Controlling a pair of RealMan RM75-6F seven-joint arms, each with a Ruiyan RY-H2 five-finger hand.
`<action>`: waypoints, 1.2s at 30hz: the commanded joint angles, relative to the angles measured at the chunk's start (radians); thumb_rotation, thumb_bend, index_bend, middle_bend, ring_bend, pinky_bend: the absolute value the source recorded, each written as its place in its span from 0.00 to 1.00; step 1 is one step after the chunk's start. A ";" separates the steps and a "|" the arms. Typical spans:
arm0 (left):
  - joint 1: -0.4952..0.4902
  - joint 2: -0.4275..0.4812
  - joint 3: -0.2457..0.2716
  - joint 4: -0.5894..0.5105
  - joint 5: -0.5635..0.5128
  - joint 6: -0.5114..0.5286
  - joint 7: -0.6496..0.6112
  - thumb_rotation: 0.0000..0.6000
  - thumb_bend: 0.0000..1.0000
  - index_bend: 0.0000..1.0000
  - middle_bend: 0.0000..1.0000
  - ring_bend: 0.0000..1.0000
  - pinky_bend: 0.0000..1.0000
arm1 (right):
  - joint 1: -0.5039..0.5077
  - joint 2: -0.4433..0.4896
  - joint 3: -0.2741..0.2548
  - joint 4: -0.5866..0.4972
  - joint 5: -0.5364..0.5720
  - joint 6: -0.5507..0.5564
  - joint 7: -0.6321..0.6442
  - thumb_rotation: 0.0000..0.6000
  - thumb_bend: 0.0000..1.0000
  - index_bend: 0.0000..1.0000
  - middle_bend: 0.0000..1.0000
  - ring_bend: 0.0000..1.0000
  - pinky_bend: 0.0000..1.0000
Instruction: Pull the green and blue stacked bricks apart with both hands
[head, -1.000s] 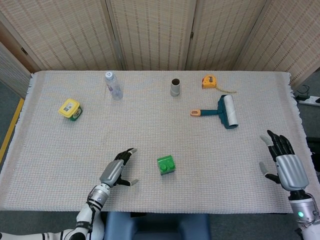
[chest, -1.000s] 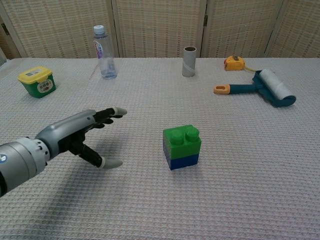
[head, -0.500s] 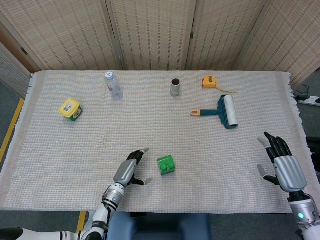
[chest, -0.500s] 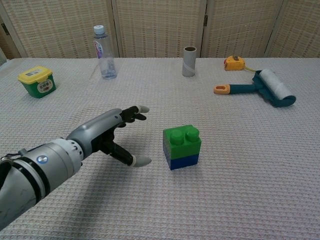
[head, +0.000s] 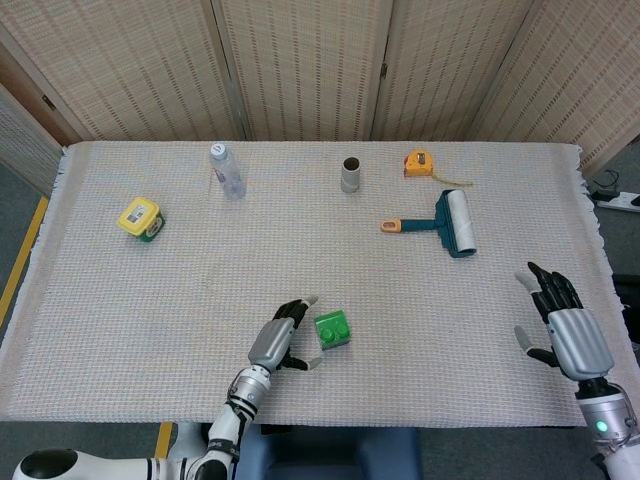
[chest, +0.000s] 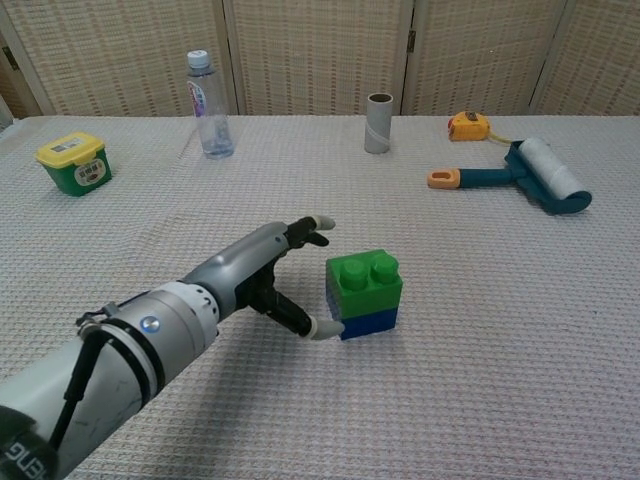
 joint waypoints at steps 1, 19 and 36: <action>-0.013 -0.019 -0.011 0.018 -0.009 -0.001 0.012 1.00 0.24 0.00 0.14 0.00 0.00 | 0.002 0.001 0.000 0.001 0.002 -0.004 0.002 1.00 0.46 0.00 0.00 0.00 0.00; -0.087 -0.121 -0.059 0.123 0.044 -0.018 -0.003 1.00 0.24 0.00 0.19 0.00 0.00 | 0.015 0.014 0.006 0.014 0.030 -0.035 0.048 1.00 0.46 0.00 0.00 0.00 0.00; -0.105 -0.123 -0.055 0.204 0.127 -0.011 -0.041 1.00 0.24 0.00 0.32 0.04 0.00 | 0.015 0.017 0.006 0.014 0.032 -0.032 0.051 1.00 0.46 0.00 0.00 0.00 0.00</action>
